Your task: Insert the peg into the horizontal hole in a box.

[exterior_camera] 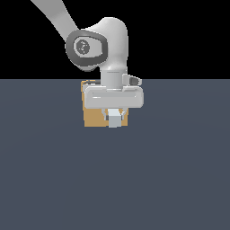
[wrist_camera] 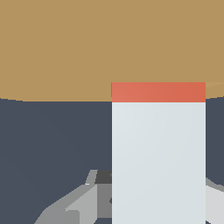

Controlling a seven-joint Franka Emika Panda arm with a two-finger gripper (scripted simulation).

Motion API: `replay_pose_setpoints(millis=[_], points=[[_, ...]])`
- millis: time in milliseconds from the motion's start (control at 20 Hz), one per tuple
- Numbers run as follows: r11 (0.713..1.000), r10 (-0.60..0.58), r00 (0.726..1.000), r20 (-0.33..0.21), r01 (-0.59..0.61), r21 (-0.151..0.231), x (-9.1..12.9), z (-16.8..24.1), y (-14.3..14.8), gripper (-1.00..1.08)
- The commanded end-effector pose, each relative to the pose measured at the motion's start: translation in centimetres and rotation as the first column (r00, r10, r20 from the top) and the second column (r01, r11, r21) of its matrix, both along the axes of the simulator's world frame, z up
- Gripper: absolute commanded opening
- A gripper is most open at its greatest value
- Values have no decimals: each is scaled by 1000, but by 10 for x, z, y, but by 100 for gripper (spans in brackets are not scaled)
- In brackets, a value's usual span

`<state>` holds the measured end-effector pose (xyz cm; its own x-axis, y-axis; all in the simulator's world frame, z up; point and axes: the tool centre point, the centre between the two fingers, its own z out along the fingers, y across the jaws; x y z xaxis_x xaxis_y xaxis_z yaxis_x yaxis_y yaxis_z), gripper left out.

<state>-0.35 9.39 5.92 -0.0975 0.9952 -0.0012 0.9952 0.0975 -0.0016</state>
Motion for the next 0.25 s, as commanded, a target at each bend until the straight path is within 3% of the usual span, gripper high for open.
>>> replay_pose_setpoints(millis=[0, 200], points=[[1000, 0, 1000, 3, 0, 1, 1, 2, 8, -100], [1000, 0, 1000, 3, 0, 1, 2, 2, 8, -100]])
